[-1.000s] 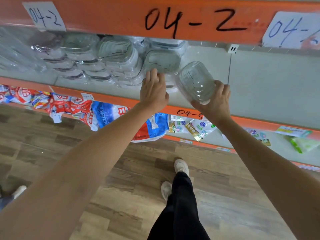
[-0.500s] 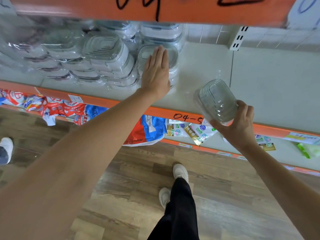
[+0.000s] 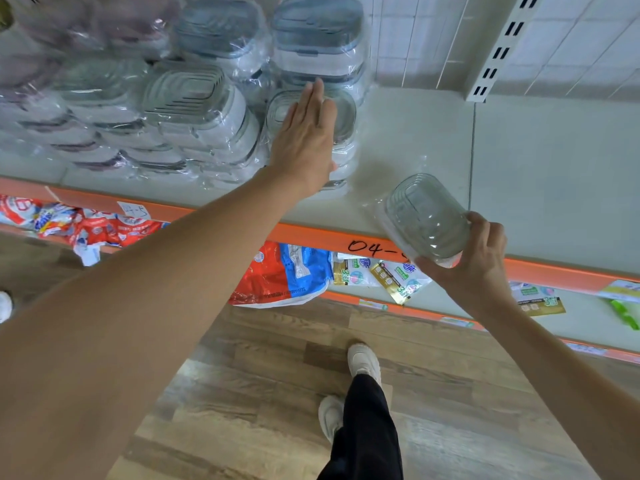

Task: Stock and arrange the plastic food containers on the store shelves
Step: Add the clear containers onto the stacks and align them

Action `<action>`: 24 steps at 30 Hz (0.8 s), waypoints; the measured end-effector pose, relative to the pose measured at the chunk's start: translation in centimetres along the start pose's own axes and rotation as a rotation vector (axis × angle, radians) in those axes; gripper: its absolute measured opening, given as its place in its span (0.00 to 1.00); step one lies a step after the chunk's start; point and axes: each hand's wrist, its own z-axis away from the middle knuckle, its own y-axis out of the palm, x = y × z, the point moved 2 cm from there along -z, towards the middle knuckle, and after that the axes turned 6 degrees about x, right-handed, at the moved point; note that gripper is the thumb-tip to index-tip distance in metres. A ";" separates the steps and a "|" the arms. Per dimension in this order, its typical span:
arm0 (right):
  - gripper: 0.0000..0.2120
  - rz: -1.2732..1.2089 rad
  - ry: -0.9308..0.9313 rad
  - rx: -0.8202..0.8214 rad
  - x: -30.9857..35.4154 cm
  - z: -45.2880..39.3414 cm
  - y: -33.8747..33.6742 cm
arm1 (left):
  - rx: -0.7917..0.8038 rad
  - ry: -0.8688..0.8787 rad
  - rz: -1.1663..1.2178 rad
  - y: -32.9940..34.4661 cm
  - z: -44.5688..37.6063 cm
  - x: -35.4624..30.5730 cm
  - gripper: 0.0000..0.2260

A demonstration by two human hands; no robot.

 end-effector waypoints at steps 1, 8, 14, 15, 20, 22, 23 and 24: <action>0.43 0.008 -0.002 0.009 0.0 -0.1 0.1 | 0.011 0.003 0.002 -0.1 -0.1 0.0 0.38; 0.43 0.050 -0.009 0.085 -0.1 -0.9 0.5 | -0.046 0.021 -0.136 -0.9 0.3 -0.8 0.38; 0.43 0.088 0.034 0.104 0.3 -1.2 0.5 | -0.146 0.121 -0.193 -1.2 2.0 -1.7 0.33; 0.43 0.095 0.037 0.103 0.4 -1.2 0.4 | -0.163 0.150 -0.199 -1.2 2.5 -2.0 0.32; 0.41 0.119 0.023 0.119 1.1 -0.4 0.6 | -0.165 0.238 -0.212 -0.5 5.0 -3.2 0.28; 0.41 0.122 0.022 0.146 1.4 0.1 0.5 | -0.088 0.257 -0.186 -0.3 5.9 -3.4 0.31; 0.41 0.126 0.023 0.159 1.5 0.4 0.5 | -0.043 0.254 -0.180 -0.2 6.4 -3.4 0.33; 0.41 0.133 0.022 0.169 1.6 0.7 0.4 | -0.007 0.247 -0.178 -0.2 6.9 -3.4 0.34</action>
